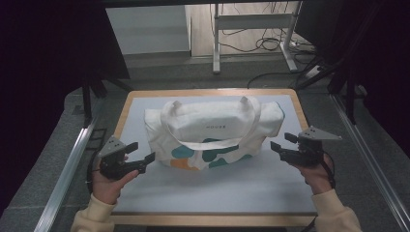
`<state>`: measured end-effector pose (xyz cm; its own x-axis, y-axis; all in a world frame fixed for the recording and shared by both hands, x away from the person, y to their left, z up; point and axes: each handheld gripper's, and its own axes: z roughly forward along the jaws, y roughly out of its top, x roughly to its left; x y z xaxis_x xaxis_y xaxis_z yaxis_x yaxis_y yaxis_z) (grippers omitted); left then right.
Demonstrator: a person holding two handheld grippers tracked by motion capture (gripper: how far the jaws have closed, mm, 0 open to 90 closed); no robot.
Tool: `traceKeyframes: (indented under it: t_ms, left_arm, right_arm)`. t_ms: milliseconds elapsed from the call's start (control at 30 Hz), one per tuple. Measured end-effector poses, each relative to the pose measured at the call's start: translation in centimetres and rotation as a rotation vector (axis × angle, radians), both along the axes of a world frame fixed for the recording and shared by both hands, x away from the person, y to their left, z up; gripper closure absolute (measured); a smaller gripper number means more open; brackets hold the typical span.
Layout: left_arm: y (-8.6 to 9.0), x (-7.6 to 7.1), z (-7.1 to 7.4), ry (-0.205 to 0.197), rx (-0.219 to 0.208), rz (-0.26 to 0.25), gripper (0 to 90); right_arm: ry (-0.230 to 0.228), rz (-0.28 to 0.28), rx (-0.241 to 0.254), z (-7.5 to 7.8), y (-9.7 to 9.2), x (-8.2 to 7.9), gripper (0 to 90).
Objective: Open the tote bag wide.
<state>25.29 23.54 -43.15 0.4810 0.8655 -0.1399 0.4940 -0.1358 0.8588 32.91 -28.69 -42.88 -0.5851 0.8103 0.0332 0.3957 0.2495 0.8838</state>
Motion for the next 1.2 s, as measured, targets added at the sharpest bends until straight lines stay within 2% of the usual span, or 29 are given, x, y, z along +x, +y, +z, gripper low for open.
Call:
traceKeyframes:
  t_ms: [100, 200, 333, 433, 533, 633, 733, 767, 833, 900, 933, 967, 1000, 1200]
  left_arm:
    - [-0.2, 0.5, 0.3, 0.0, -0.006, -0.013, 23.4]
    - [-0.4, 1.1, 0.5, -0.015, 0.014, -0.024, 22.8]
    - [-0.4, 2.1, 0.7, -0.002, -0.015, -0.032, 22.7]
    - [-0.8, 2.6, 0.8, 0.002, -0.024, -0.039, 23.2]
    - [-1.2, 3.1, 0.9, 0.004, -0.034, -0.052, 25.5]
    - [-1.5, 3.4, 0.9, 0.004, -0.044, -0.069, 32.4]
    - [-1.7, 3.3, 1.0, -0.007, -0.046, -0.084, 48.1]
    - [-1.8, 3.1, 1.0, -0.018, -0.047, -0.099, 54.8]
    - [-1.9, 3.0, 1.0, -0.031, -0.026, -0.088, 61.5]
    - [-1.8, 2.9, 1.0, -0.034, -0.026, -0.098, 69.7]
    - [-1.8, 2.9, 0.9, -0.035, -0.028, -0.104, 72.4]
    - [-1.8, 2.9, 0.9, -0.035, -0.028, -0.104, 75.5]
    - [-1.8, 2.8, 0.9, -0.035, -0.026, -0.111, 76.8]
    - [-1.8, 2.5, 1.0, -0.041, -0.021, -0.12, 82.1]
  right_arm:
    - [-0.001, -0.006, 0.004, 0.5, 0.0, 0.7, 31.9]
    - [-0.01, -0.009, -0.011, 1.0, 0.2, 1.4, 31.2]
    - [-0.01, 0.001, 0.0, 1.7, 0.2, 2.4, 30.5]
    - [-0.004, 0.018, 0.029, 2.1, 0.3, 3.0, 30.5]
    - [0.0, 0.033, 0.035, 2.2, 0.6, 3.4, 30.5]
    - [0.018, 0.039, 0.048, 2.0, 0.8, 3.8, 31.4]
    - [0.032, 0.045, 0.065, 1.8, 0.7, 4.0, 36.0]
    - [0.046, 0.058, 0.084, 1.7, 0.7, 4.1, 44.0]
    - [0.05, 0.059, 0.078, 1.6, 0.9, 4.1, 48.6]
    - [0.048, 0.045, 0.048, 1.5, 1.2, 4.1, 56.4]
    - [0.046, 0.039, 0.034, 1.4, 1.3, 4.0, 60.2]
    - [0.046, 0.039, 0.034, 1.4, 1.3, 4.0, 60.2]
    - [0.033, 0.031, 0.014, 1.5, 1.5, 3.9, 69.6]
    - [0.001, 0.022, 0.01, 1.7, 1.4, 3.5, 83.4]
